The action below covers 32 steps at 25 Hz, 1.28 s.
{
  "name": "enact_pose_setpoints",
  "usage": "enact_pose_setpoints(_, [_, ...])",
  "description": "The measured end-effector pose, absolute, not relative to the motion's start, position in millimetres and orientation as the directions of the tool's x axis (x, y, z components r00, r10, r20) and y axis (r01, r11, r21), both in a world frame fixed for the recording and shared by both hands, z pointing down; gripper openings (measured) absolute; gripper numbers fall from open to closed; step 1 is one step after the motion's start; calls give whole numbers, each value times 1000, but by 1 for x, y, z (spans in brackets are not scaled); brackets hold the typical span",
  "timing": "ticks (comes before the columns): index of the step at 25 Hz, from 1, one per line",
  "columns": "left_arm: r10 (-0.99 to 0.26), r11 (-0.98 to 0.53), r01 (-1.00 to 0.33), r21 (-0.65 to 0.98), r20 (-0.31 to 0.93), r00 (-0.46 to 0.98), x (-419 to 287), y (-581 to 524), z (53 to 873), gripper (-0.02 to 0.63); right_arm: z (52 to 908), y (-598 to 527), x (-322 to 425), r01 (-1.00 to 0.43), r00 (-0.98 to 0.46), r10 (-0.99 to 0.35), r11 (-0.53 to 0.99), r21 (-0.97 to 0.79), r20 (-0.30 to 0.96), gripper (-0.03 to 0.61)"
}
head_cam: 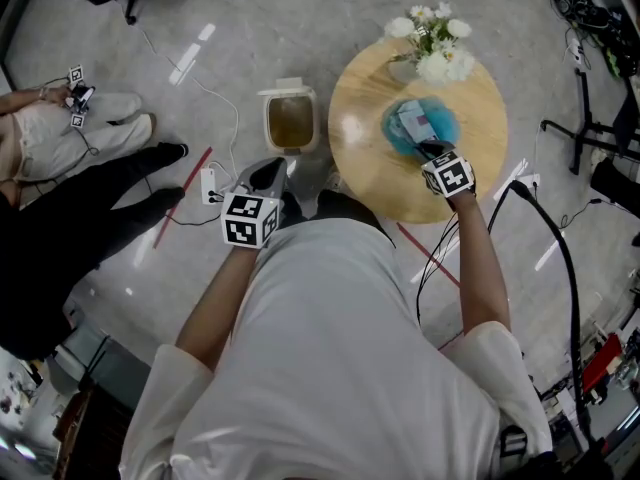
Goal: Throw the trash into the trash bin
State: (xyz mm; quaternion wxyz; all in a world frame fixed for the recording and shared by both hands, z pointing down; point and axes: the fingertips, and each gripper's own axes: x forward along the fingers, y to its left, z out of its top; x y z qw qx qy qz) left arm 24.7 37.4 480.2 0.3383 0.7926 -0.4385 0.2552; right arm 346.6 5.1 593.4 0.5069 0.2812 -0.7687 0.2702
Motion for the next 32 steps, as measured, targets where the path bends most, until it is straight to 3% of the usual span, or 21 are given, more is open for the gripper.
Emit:
enact_pose_setpoints(13, [-518, -379, -869, 317, 706, 483, 25, 38, 481, 3, 598, 13, 347, -698, -331, -126, 699, -153, 935, 91])
enact_pose_setpoints(18, [-521, -380, -870, 315, 704, 483, 23, 39, 480, 3, 607, 20, 345, -678, -305, -115, 723, -131, 945, 7])
enact_pose_setpoints(32, [-540, -386, -868, 312, 687, 486, 13, 40, 474, 3, 565, 1, 355, -751, -340, -262, 654, -93, 903, 2])
